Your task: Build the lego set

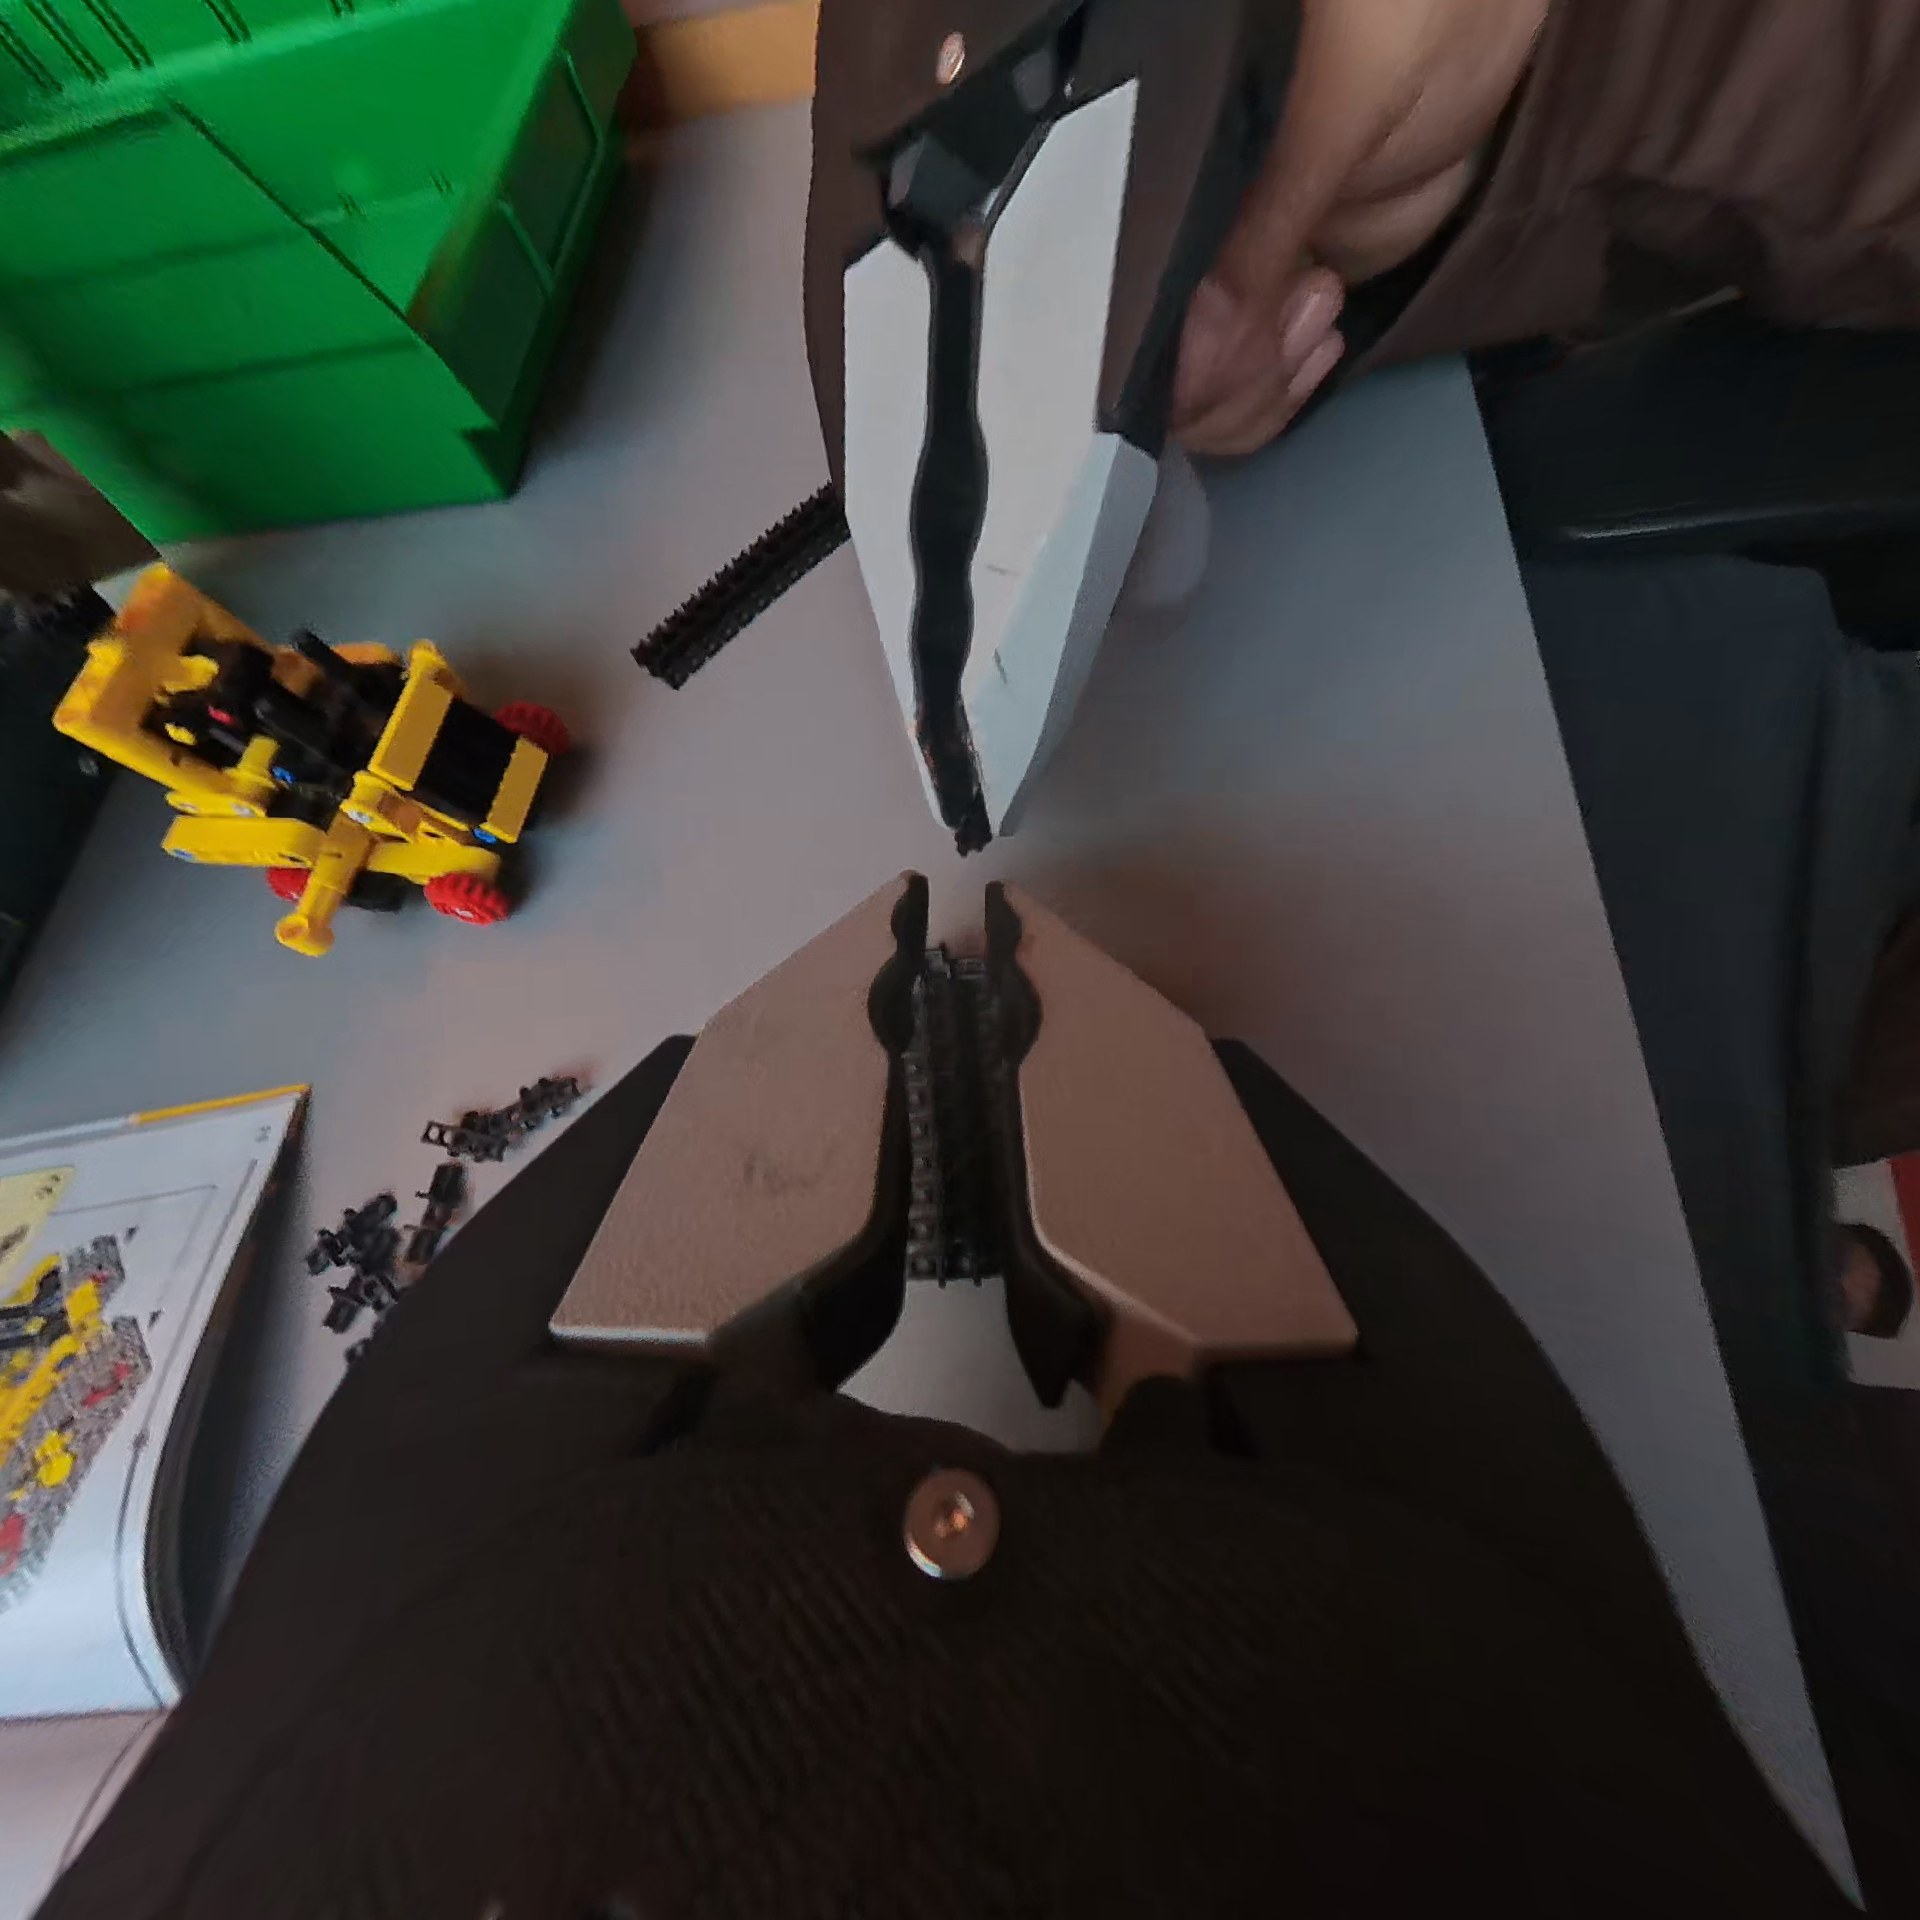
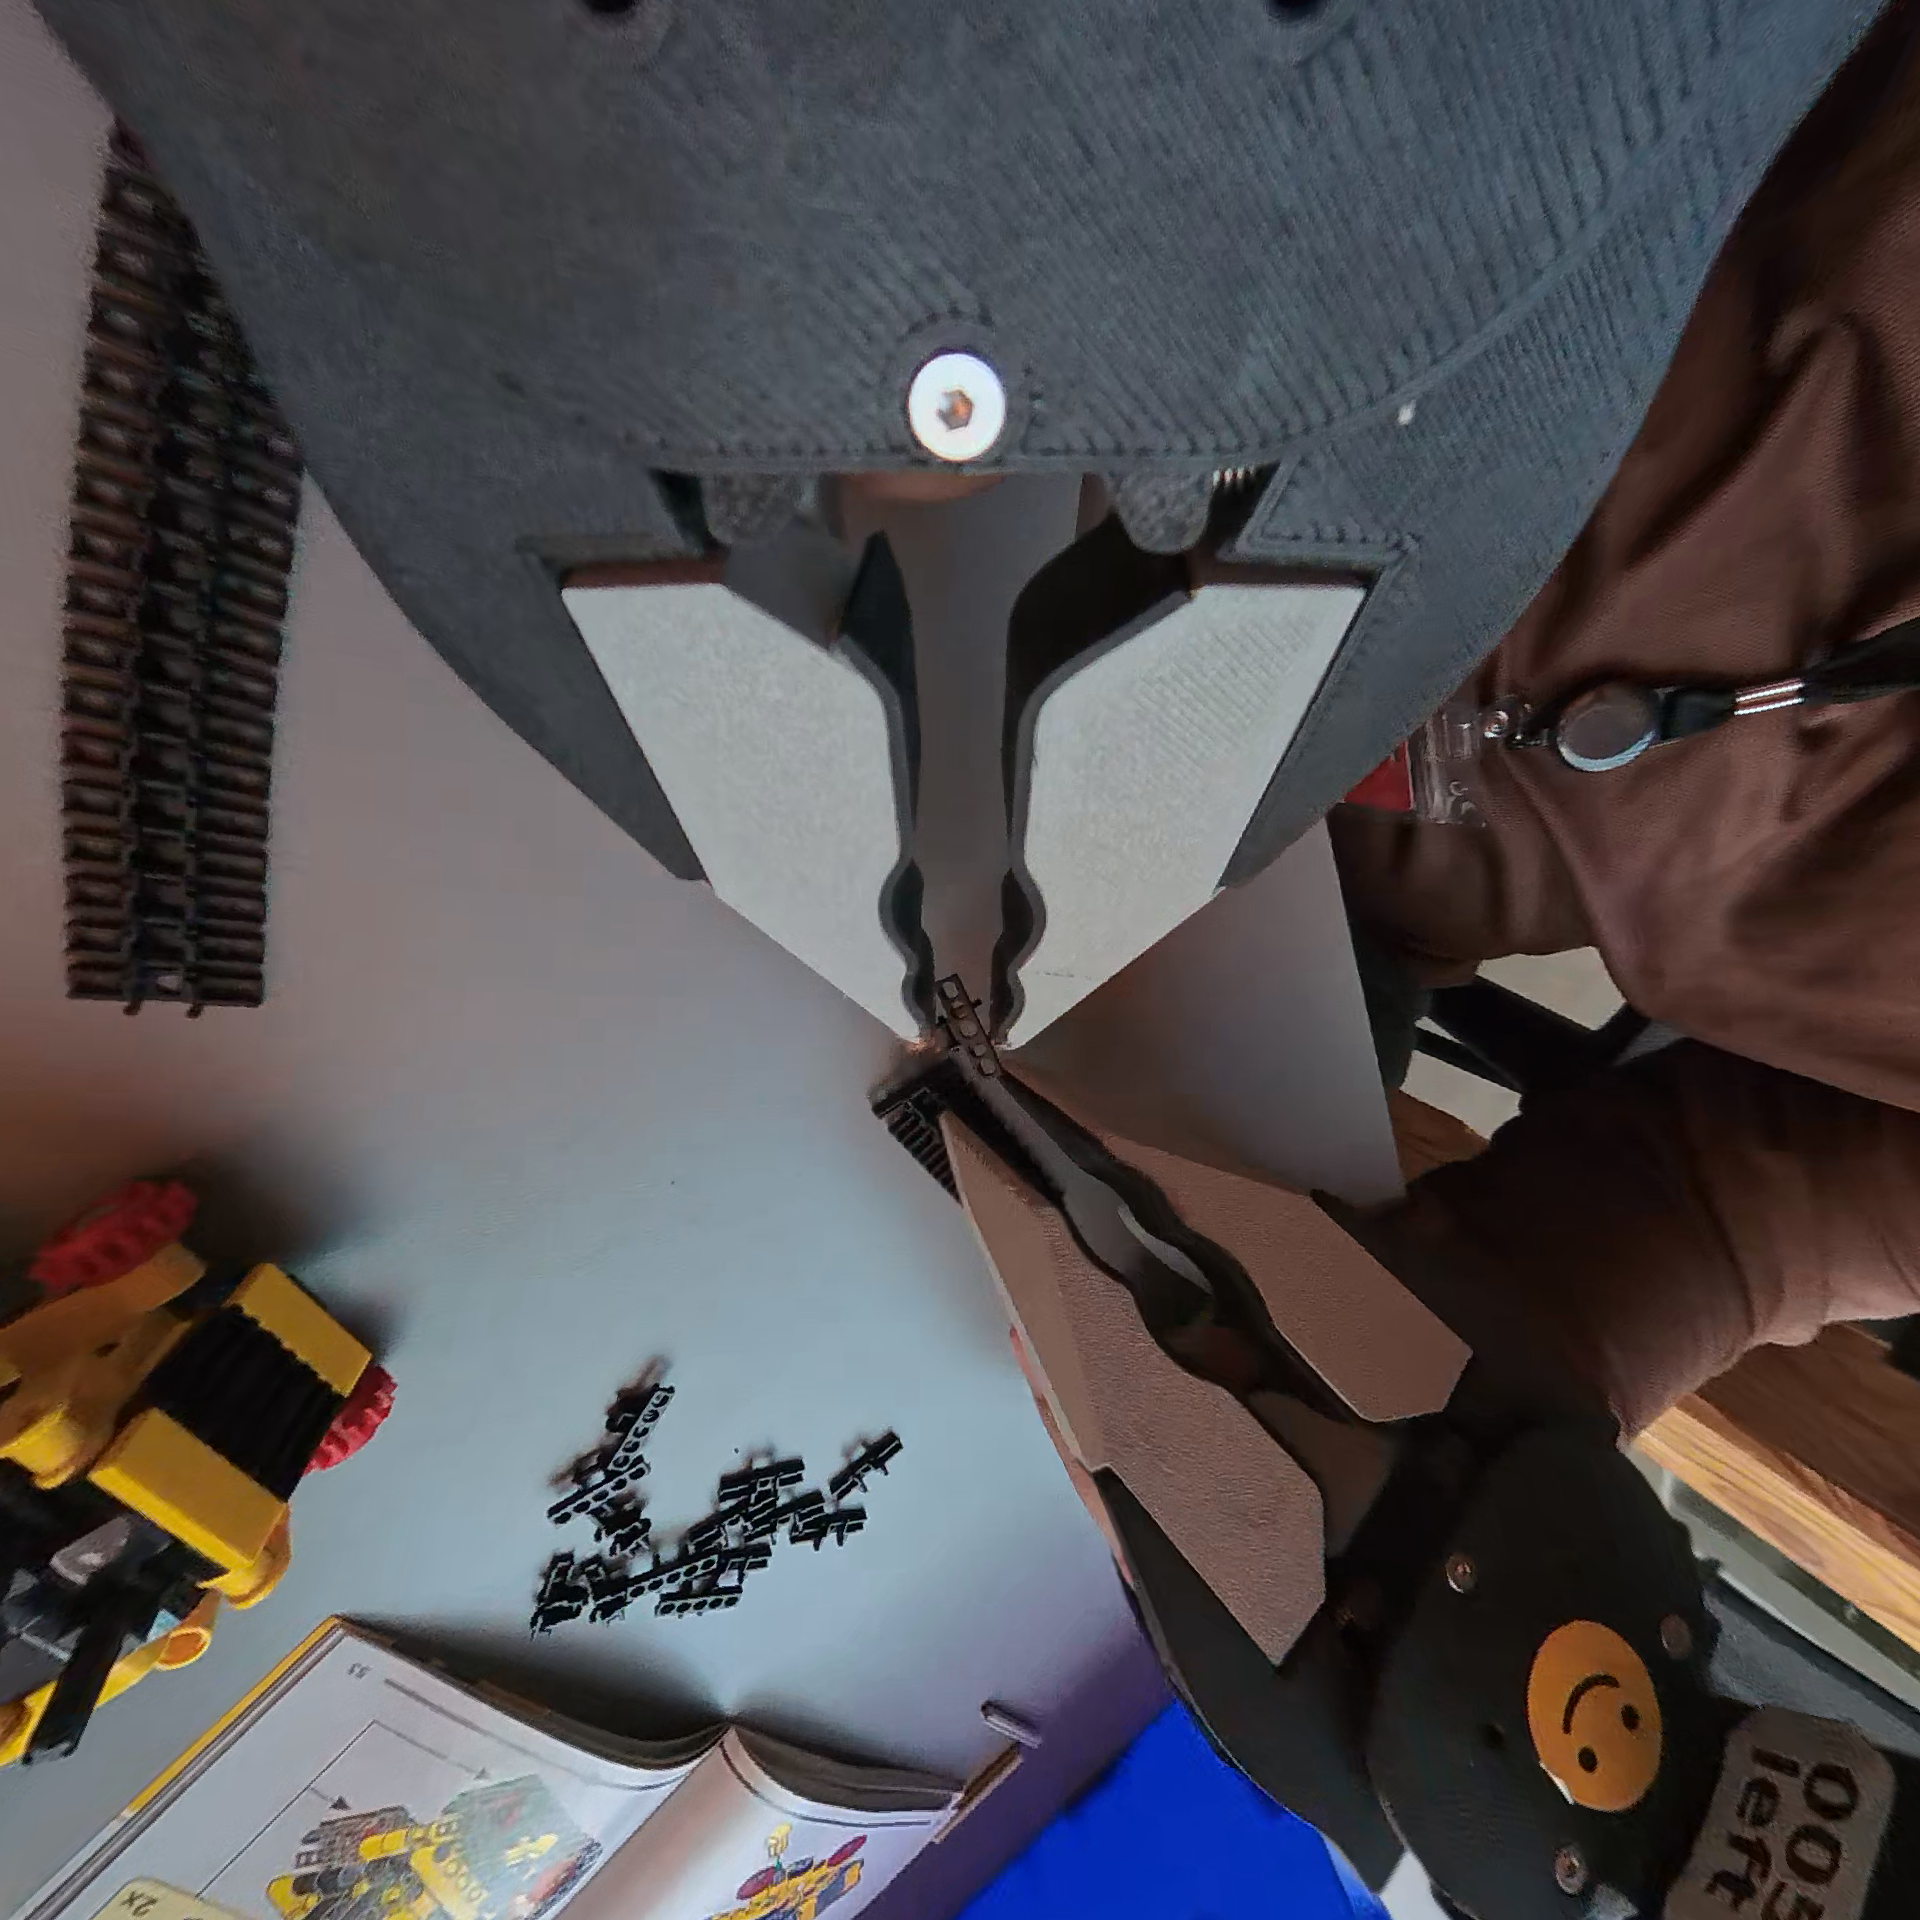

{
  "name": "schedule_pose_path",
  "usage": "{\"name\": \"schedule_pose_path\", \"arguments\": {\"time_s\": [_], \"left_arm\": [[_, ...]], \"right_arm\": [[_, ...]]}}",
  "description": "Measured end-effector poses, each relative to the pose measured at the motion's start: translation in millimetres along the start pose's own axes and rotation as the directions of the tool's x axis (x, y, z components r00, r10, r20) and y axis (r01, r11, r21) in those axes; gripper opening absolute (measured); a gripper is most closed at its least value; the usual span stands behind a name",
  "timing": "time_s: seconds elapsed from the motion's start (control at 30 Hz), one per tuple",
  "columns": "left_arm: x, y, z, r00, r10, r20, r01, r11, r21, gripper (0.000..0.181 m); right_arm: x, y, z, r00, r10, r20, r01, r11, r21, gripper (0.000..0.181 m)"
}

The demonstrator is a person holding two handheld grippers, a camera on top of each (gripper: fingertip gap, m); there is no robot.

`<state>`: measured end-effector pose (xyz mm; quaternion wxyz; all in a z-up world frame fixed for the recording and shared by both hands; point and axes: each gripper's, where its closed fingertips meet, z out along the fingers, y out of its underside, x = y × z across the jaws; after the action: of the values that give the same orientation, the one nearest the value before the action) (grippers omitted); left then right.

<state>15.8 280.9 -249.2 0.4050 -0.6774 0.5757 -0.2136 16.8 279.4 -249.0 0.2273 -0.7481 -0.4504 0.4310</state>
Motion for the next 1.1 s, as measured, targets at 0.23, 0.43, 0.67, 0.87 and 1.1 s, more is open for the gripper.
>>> {"name": "schedule_pose_path", "arguments": {"time_s": [0.23,0.43,0.67,0.87,1.1], "left_arm": [[11.9,-9.6,-2.3,0.997,0.079,-0.023,-0.078,0.995,0.054,0.004],[17.1,-9.3,-2.6,0.994,0.105,-0.037,-0.103,0.993,0.061,0.000],[24.2,-6.7,0.0,0.987,0.156,-0.046,-0.154,0.987,0.048,0.009],[26.0,-9.8,-1.5,0.982,0.182,-0.040,-0.179,0.981,0.070,0.004],[29.1,-7.2,0.2,0.970,0.239,-0.029,-0.237,0.970,0.061,0.001]], "right_arm": [[-8.2,3.3,0.9,0.995,0.056,0.082,-0.055,0.998,-0.015,0.007],[-13.4,8.8,2.8,0.991,0.067,0.116,-0.062,0.997,-0.046,0.007],[-16.9,10.6,0.3,0.987,0.078,0.143,-0.070,0.996,-0.059,0.007],[-21.1,14.5,0.1,0.982,0.090,0.167,-0.077,0.994,-0.082,0.007],[-22.6,16.7,1.3,0.979,0.101,0.179,-0.085,0.992,-0.096,0.007]]}}
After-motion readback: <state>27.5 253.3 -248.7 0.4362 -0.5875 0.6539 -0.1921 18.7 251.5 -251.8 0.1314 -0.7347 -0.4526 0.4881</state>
